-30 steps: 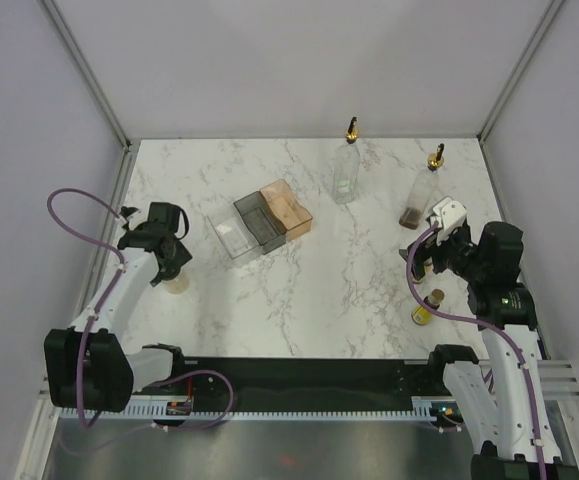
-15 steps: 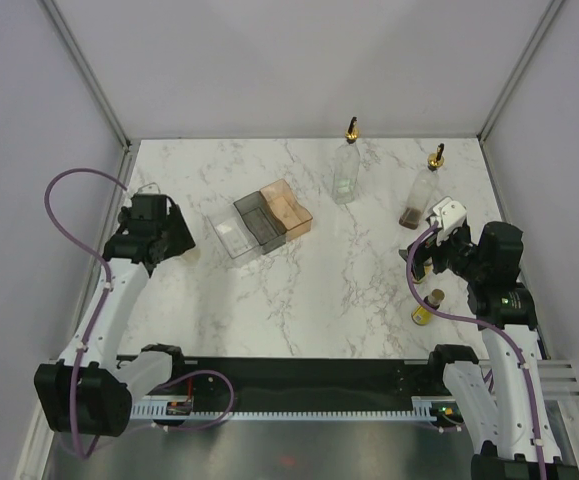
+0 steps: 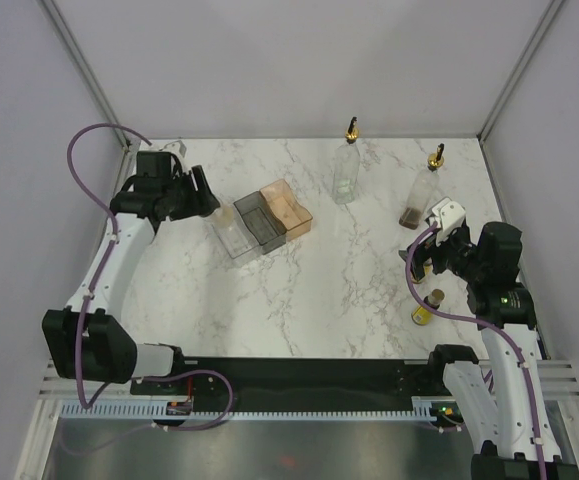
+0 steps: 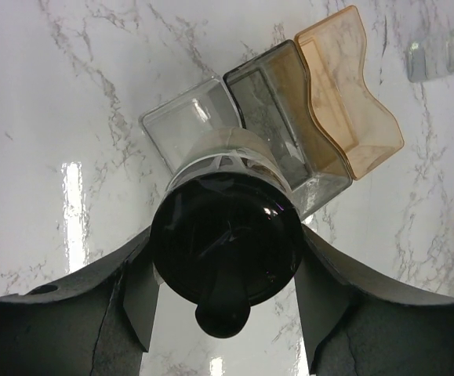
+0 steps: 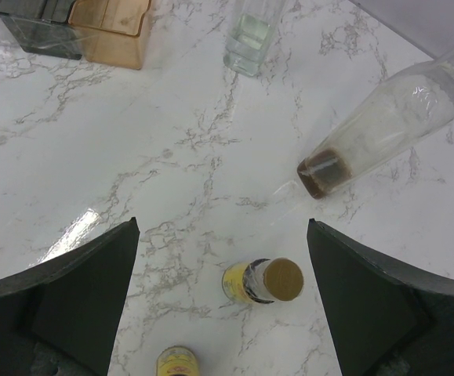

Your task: Organize the condiment bottles

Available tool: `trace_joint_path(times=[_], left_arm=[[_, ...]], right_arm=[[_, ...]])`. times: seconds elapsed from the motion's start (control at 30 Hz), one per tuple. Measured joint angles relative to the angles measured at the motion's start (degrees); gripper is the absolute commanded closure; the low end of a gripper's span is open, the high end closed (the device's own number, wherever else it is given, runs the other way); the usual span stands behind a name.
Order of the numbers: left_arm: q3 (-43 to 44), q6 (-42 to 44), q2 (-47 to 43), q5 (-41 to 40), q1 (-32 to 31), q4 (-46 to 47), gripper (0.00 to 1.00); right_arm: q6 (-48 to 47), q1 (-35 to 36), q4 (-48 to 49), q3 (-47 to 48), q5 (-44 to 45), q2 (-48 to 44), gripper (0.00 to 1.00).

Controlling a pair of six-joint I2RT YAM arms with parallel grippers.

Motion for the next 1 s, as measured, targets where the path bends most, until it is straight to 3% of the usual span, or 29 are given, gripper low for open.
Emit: trace_joint_path(times=[0.33,0.5,1.0], left_arm=[[1.9,3.2,8.9,3.6,-0.8,0.2,0.97],[3.1,4.2,13.3,3.3,-1.0,0.1,0.92],[7.4,6.0,21.4,-1.4,-3.0,1.0,0.5]], right_arm=[[-0.1,0.0,0.0,0.0,0.0,0.1,0.02],[-0.3,0.0,0.0,0.0,0.0,0.4,0.02],[-0.7,0.0,0.0,-0.1,0.2,0.4,0.02]])
